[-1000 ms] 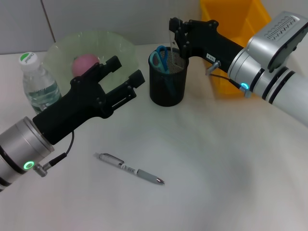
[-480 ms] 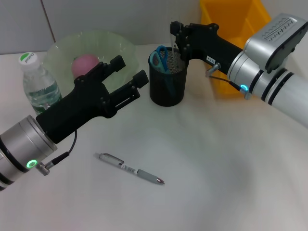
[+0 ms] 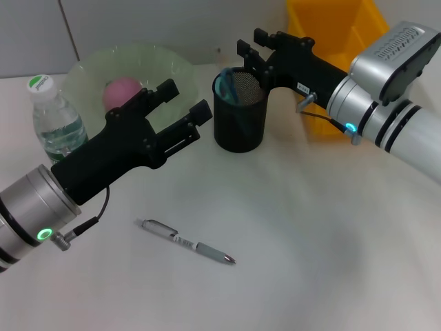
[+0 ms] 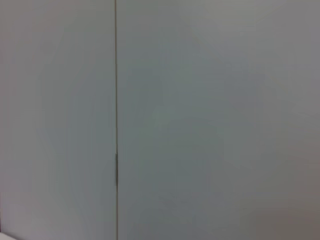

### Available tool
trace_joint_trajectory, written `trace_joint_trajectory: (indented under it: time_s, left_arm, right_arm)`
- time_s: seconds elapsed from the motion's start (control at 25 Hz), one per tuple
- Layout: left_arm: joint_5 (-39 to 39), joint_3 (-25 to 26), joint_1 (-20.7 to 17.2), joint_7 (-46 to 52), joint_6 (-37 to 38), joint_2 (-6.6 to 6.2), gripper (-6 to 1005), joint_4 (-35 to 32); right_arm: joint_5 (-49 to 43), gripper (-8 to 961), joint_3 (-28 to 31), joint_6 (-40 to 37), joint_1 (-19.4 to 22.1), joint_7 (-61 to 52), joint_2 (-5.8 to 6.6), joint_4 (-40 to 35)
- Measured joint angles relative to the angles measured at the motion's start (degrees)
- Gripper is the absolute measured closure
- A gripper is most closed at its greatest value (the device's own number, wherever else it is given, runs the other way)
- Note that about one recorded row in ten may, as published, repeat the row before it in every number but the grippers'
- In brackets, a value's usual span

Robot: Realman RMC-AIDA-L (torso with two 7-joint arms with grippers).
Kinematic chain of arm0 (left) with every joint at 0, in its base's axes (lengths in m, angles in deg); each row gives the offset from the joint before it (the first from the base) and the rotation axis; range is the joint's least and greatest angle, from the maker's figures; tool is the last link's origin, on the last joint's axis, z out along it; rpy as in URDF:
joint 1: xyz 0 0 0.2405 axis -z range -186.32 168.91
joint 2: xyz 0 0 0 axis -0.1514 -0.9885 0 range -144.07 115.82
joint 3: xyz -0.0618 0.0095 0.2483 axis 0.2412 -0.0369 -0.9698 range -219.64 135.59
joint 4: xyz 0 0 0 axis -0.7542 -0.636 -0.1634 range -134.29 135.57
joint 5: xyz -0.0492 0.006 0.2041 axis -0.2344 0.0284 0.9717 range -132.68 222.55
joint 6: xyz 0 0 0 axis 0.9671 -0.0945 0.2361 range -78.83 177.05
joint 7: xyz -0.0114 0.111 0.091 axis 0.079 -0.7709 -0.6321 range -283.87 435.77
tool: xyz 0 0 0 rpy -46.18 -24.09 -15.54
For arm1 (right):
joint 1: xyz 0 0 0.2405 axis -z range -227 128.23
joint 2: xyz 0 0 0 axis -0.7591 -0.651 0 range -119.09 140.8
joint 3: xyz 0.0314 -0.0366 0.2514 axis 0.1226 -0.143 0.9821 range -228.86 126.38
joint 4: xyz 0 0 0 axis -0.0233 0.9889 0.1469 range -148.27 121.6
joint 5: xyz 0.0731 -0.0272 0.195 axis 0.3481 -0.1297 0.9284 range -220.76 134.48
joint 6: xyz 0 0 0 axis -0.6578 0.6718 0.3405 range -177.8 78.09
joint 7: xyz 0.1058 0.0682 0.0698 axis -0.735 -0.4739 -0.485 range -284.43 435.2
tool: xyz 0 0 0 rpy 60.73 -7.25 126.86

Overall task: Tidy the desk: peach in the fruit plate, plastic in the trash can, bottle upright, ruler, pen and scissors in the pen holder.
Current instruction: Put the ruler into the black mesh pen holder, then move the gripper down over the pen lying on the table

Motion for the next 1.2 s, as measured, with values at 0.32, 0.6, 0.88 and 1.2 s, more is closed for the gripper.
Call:
trace_joint_trajectory:
  time_s: [0.32,0.6,0.88,1.2]
  left_arm:
    - [0.0,0.26,0.38,0.0,0.19,-0.54,233,0.08]
    - [1.55,0.74,0.63,1.09,0.23,-1.23,238,0.18]
    - [12.38,6.68,1.34,7.6,1.21,-1.36,243,0.11]
    - [19.82,11.75,1.51,11.53,2.49,-1.05,248,-0.35]
  right_arm:
    - [0.0,470,1.45,-2.39,0.96,-5.15,0.33,-0.68]
    - [-0.92,218,-1.17,-14.94,8.44,-15.21,0.76,-6.76]
    - [-11.01,163,-10.15,-29.51,22.81,-40.31,4.1,-30.33]
    - [-24.73,163,-9.15,-44.09,25.29,-51.43,11.92,-34.46]
